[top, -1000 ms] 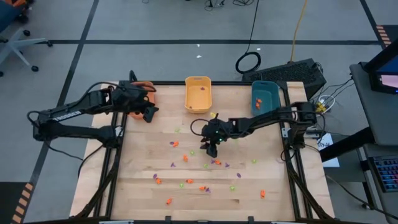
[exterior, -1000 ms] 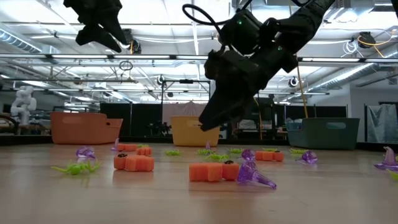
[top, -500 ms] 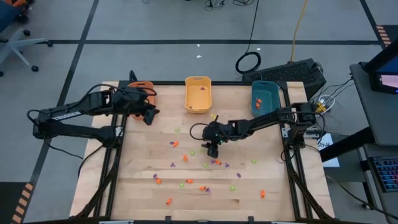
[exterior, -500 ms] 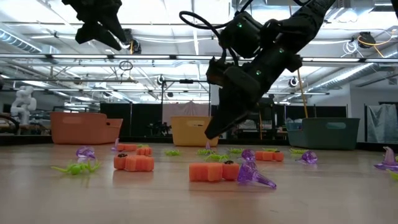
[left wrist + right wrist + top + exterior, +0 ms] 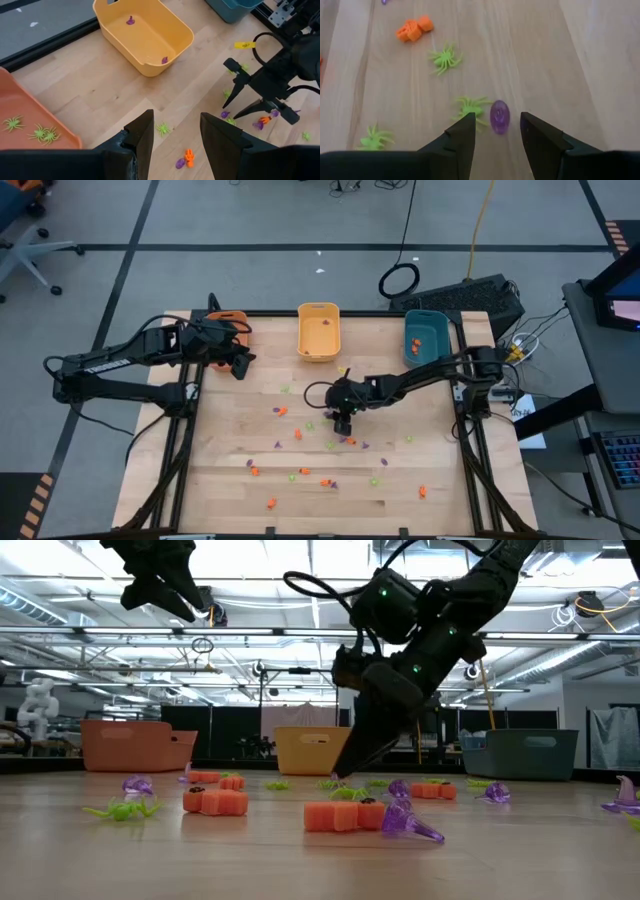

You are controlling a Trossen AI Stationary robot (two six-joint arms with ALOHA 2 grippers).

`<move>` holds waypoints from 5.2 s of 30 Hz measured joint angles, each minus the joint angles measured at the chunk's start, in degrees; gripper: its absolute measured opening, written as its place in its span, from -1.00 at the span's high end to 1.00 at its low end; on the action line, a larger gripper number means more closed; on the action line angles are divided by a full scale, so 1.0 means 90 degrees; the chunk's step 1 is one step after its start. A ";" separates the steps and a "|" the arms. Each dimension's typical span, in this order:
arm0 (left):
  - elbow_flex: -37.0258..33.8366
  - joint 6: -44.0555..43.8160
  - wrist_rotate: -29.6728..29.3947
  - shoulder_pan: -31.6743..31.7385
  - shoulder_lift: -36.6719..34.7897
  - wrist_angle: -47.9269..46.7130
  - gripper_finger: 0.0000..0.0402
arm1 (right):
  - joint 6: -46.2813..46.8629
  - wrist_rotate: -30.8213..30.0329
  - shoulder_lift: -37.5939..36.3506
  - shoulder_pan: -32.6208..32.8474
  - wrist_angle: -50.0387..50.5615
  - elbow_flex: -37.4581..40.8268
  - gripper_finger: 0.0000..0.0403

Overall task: Sort Halloween decoration
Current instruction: Put the purple witch hat toy into the yellow bin

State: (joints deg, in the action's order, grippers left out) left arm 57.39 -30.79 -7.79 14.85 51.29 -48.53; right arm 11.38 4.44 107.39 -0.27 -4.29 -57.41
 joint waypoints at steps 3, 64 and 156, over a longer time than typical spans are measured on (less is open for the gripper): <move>0.0000 -0.0027 0.0000 0.0000 0.0002 -0.0004 0.21 | 0.0147 0.0000 0.0068 0.0000 -0.0178 0.0000 0.30; 0.0000 0.0071 0.0302 0.0005 0.0007 0.0291 0.21 | 0.0825 0.1551 -0.3928 -0.1637 0.1896 -0.1710 1.00; 0.0000 0.1309 0.0626 -0.0291 0.0007 0.3502 0.95 | -0.3874 0.1378 -0.5252 -0.2001 0.1192 -0.1702 1.00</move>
State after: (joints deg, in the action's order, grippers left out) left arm 57.39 -19.00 -2.15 12.23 51.35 -17.02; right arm -23.49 16.84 60.12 -18.28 6.44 -72.73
